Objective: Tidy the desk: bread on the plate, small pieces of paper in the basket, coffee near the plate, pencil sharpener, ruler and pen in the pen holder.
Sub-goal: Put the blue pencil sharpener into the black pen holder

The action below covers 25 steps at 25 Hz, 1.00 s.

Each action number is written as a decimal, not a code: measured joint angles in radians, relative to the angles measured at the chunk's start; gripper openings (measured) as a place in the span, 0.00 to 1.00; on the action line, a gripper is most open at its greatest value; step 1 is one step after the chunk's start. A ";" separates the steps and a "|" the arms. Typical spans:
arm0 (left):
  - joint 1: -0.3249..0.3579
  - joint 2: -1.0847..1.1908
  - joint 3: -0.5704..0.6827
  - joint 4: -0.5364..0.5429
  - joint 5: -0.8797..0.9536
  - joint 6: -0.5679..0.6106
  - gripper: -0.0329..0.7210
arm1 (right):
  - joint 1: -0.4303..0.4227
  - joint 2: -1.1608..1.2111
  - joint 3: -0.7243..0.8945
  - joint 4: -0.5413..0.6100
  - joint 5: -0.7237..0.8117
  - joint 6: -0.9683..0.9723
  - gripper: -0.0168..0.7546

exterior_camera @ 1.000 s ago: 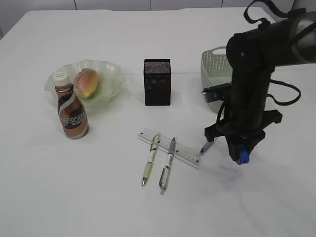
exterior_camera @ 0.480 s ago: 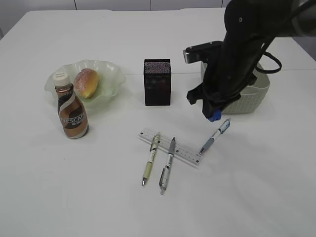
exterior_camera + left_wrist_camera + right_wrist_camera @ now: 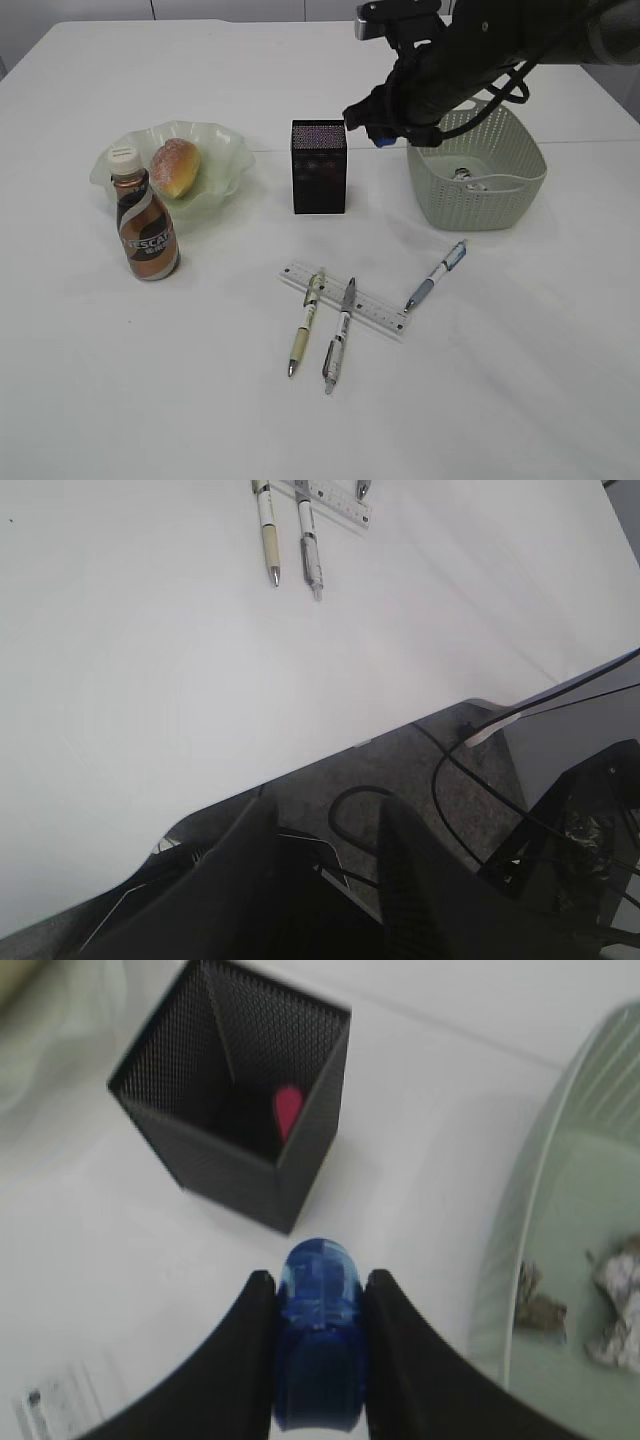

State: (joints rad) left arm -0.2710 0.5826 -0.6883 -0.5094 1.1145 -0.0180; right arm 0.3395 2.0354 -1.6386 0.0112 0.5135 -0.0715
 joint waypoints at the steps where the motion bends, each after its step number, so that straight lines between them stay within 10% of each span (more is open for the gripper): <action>1: 0.000 0.000 0.000 0.000 0.000 0.000 0.37 | 0.000 0.000 0.000 0.001 -0.042 0.000 0.27; 25: 0.000 0.000 0.000 0.000 -0.027 0.000 0.37 | 0.025 0.189 -0.005 -0.028 -0.754 0.048 0.27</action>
State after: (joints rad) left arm -0.2710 0.5826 -0.6883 -0.5094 1.0871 -0.0180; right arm 0.3650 2.2241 -1.6432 -0.0164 -0.2404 -0.0237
